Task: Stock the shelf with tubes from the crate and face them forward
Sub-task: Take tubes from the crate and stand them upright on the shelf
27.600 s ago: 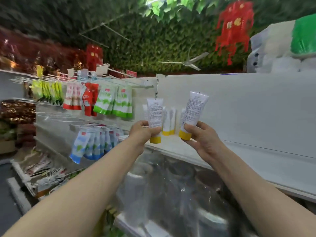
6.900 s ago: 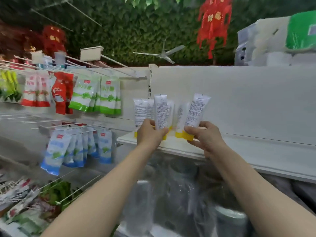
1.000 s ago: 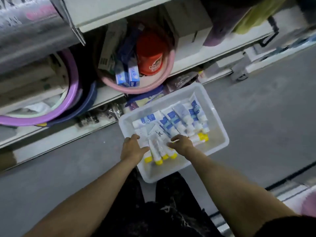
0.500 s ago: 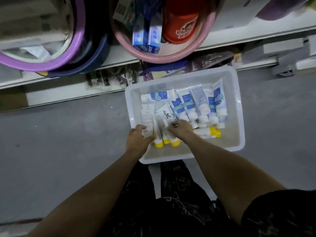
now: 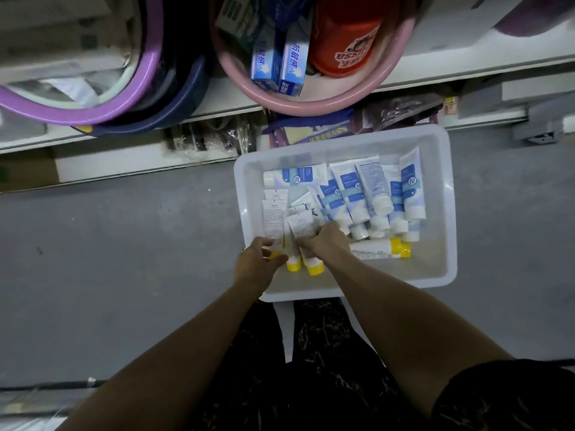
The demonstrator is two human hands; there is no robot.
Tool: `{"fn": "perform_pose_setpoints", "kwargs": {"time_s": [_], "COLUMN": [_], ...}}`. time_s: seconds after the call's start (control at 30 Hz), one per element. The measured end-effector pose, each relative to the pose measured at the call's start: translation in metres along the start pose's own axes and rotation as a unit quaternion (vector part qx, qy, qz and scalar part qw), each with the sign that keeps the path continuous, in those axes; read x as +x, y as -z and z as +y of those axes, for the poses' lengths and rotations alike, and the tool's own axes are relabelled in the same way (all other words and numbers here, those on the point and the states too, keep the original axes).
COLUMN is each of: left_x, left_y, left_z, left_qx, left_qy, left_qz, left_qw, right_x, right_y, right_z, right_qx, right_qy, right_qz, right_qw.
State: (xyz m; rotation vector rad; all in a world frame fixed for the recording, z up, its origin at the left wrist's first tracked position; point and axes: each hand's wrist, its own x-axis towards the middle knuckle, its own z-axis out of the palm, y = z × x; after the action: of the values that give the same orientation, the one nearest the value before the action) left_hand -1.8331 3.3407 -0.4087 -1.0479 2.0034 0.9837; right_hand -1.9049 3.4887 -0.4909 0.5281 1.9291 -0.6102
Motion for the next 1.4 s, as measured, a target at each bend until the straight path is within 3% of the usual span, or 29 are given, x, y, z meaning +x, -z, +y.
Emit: {"fn": "perform_pose_setpoints", "kwargs": {"time_s": [0.2,0.27,0.37,0.5,0.7,0.9,1.07,1.23,1.4], "left_x": [0.003,0.004,0.007,0.013,0.020,0.022,0.033,0.045,0.050], "left_y": [-0.005,-0.012,-0.024,-0.039,-0.052,-0.080,-0.102,-0.106,-0.106], "left_z": [0.008,0.010,0.011,0.016,0.017,0.044,0.040,0.045,0.038], "left_qx": [-0.019,-0.028,-0.041,-0.075,-0.110,-0.169,-0.189,-0.215,-0.214], "left_qy": [0.024,0.038,0.071,0.104,0.134,0.109,0.212,0.210,0.200], "left_qz": [-0.014,-0.025,-0.027,-0.008,-0.036,-0.041,-0.003,0.006,0.010], "left_qw": [0.999,0.999,0.996,0.992,0.984,0.979,0.959,0.954,0.956], "right_x": [-0.005,-0.008,-0.012,-0.009,-0.008,-0.011,-0.009,-0.008,-0.010], "right_y": [0.029,0.041,0.053,0.068,0.082,0.086,0.093,0.097,0.101], "right_z": [0.006,0.009,0.013,0.017,0.016,0.025,0.034,0.039,0.043], "right_qx": [0.106,0.162,0.246,0.315,0.475,0.498,0.479,0.494,0.481], "right_qy": [0.052,0.055,0.083,0.103,0.024,-0.013,0.021,0.015,0.019], "right_qz": [-0.043,-0.091,-0.181,-0.177,-0.228,-0.293,-0.313,-0.313,-0.294], "right_qw": [0.992,0.981,0.949,0.927,0.849,0.816,0.820,0.811,0.826]}}
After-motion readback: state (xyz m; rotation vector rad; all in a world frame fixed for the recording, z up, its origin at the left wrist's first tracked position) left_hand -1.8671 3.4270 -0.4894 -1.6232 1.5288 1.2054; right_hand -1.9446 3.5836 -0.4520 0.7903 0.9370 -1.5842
